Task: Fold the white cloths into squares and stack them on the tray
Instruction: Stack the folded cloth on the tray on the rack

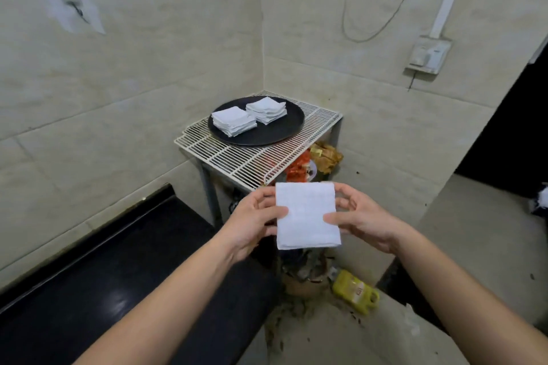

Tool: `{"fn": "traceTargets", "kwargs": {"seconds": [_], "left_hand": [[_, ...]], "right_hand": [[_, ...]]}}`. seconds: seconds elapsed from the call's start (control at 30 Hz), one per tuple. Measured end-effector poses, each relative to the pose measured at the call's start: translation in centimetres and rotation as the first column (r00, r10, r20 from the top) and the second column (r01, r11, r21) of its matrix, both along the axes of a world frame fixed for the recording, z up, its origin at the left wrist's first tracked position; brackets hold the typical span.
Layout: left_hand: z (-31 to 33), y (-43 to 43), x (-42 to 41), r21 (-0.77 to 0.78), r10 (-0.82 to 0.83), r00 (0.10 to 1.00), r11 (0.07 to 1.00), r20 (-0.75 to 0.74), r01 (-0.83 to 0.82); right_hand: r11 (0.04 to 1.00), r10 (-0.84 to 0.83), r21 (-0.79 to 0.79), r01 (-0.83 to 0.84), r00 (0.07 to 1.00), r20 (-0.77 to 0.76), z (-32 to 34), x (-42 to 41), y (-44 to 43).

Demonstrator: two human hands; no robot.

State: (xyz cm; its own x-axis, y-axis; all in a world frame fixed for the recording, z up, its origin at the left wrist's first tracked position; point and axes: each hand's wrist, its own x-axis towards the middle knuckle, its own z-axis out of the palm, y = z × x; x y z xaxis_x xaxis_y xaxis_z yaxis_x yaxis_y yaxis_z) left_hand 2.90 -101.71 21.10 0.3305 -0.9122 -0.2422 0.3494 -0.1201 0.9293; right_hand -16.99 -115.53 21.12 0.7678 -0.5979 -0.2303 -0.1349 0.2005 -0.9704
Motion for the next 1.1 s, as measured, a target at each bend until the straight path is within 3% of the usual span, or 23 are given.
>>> {"fn": "traceTargets", "kwargs": {"seconds": [0.23, 0.6, 0.7, 0.83, 1.1], "left_hand": [[3.1, -9.9, 4.1, -0.031, -0.006, 0.997, 0.999, 0.075, 0.009], [2.7, -22.2, 13.1, 0.060, 0.223, 0.973, 0.972, 0.060, -0.226], [2.9, -26.2, 16.0, 0.106, 0.375, 0.927, 0.921, 0.018, -0.374], [3.4, -31.6, 20.1, 0.165, 0.456, 0.890, 0.877, 0.008, -0.451], [3.9, -39.3, 24.7, 0.261, 0.600, 0.789, 0.746, 0.134, -0.612]], "right_hand": [[0.999, -0.043, -0.030, 0.043, 0.999, 0.016, 2.5, 4.2, -9.6], [0.986, 0.158, -0.043, -0.158, 0.987, -0.017, 1.8, 17.0, -26.3], [0.968, 0.249, -0.022, -0.249, 0.968, -0.026, 2.3, 21.9, -31.1], [0.951, 0.307, -0.012, -0.308, 0.950, -0.060, 2.4, 28.2, -37.4], [0.953, 0.304, 0.059, -0.299, 0.944, -0.127, 2.1, 37.3, -45.2]]}}
